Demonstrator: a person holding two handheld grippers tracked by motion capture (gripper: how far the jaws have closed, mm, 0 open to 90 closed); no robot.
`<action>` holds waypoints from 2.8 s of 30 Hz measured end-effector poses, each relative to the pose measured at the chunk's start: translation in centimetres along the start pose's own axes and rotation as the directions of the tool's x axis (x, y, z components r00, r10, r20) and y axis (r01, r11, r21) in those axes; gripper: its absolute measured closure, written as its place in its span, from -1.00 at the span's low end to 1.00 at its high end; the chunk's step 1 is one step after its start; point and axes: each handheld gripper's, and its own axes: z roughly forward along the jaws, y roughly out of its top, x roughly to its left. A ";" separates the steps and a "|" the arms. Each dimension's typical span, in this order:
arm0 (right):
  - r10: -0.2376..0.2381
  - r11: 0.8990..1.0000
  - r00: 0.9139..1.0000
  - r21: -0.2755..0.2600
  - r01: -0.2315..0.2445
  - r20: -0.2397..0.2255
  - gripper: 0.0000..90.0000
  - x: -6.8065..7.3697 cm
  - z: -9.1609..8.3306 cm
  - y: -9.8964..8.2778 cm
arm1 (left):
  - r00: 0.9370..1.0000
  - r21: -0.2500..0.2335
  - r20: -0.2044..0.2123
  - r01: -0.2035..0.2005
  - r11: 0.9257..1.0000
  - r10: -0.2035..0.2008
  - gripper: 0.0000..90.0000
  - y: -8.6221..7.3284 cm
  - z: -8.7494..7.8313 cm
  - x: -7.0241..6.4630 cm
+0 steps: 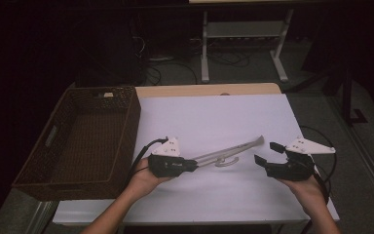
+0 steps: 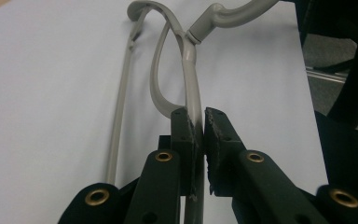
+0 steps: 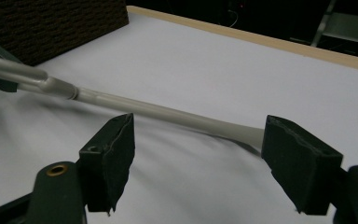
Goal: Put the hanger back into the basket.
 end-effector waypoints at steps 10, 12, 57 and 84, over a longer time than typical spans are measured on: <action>-0.003 1.000 1.000 -0.011 0.003 -0.016 -0.46 0.1 0.2 0.2 | 0.998 -0.032 -0.052 0.023 0.999 -0.025 0.85 1.7 -1.7 0.3; -0.003 1.000 1.000 -0.009 0.003 -0.023 -0.47 0.2 0.3 0.2 | 0.998 -0.040 -0.058 0.032 0.999 -0.034 0.85 2.0 -2.1 0.4; -0.013 1.000 0.999 -0.024 0.012 -0.043 -0.69 0.5 0.7 0.3 | 0.923 -0.196 -0.340 0.118 0.973 -0.181 0.85 3.5 -23.2 3.6; -0.018 1.000 0.999 -0.011 0.018 -0.027 -0.68 0.4 1.1 0.4 | 0.809 -0.197 -0.492 0.258 0.946 -0.323 0.84 -7.0 -31.2 4.3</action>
